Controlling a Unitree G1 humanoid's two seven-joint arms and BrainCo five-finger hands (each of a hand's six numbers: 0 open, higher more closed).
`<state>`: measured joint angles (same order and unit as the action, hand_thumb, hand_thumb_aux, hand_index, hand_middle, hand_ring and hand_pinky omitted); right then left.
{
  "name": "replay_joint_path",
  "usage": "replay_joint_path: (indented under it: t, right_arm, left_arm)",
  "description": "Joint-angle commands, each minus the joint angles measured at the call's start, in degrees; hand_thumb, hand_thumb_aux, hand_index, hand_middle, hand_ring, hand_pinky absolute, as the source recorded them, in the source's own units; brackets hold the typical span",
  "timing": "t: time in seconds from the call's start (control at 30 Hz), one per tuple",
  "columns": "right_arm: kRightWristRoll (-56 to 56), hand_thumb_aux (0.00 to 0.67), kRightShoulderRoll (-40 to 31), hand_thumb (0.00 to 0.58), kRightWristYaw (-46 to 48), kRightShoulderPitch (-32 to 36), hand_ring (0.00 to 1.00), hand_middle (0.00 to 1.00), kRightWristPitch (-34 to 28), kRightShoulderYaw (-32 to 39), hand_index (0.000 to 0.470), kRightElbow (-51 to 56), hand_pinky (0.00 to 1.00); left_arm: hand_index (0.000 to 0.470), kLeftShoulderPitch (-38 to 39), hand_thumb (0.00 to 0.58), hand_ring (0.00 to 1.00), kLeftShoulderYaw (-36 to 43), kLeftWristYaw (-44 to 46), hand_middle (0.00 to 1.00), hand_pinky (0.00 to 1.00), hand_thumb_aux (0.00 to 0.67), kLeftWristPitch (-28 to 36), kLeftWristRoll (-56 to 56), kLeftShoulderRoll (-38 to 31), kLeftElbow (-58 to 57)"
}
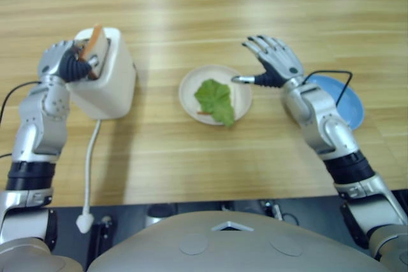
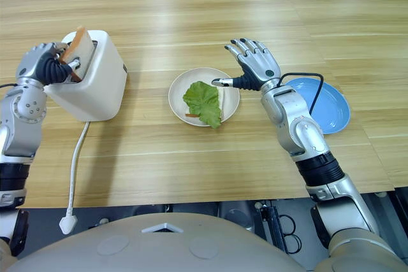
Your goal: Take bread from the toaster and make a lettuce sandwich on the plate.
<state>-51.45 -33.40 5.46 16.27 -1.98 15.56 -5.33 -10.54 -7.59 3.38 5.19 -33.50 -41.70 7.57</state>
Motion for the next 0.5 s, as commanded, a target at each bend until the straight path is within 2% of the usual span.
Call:
replay_joint_path:
  t: [0.03, 0.17, 0.3, 0.4, 0.5]
  right_arm:
    - [-0.2, 0.0, 0.3, 0.0, 0.0, -0.1, 0.0, 0.0, 0.1, -0.2, 0.0, 0.8, 0.0]
    - [0.2, 0.0, 0.5, 0.0, -0.8, 0.0, 0.0, 0.0, 0.0, -0.8, 0.0, 1.5, 0.0]
    - [1.2, 0.0, 0.8, 0.0, -2.8, 0.3, 0.0, 0.0, -0.4, -2.5, 0.0, 2.5, 0.0]
    - [3.7, 0.0, 1.5, 0.0, -5.2, 0.4, 0.0, 0.0, -0.7, -5.6, 0.0, 3.3, 0.0]
    - [7.0, 0.0, 1.9, 0.0, -7.8, 0.5, 0.0, 0.0, -1.0, -10.1, 0.0, 4.1, 0.0]
  left_arm:
    - [0.46, -1.5, 0.58, 1.0, -2.6, -1.7, 1.0, 1.0, 0.67, -6.1, 3.5, 0.5, 6.7]
    - [0.46, -4.2, 0.58, 1.0, -4.0, 0.6, 1.0, 1.0, 0.67, -11.0, 12.3, 2.3, 7.6]
    - [0.46, -7.2, 0.58, 1.0, -3.2, 3.0, 1.0, 1.0, 0.67, -14.5, 16.5, 2.6, 8.3]
    - [0.46, -9.9, 0.58, 1.0, 0.1, 7.5, 1.0, 1.0, 0.67, -15.9, 20.7, 3.4, 8.7]
    - [0.46, -13.2, 0.58, 1.0, 5.3, 14.2, 1.0, 1.0, 0.67, -15.1, 26.3, 6.2, 4.5]
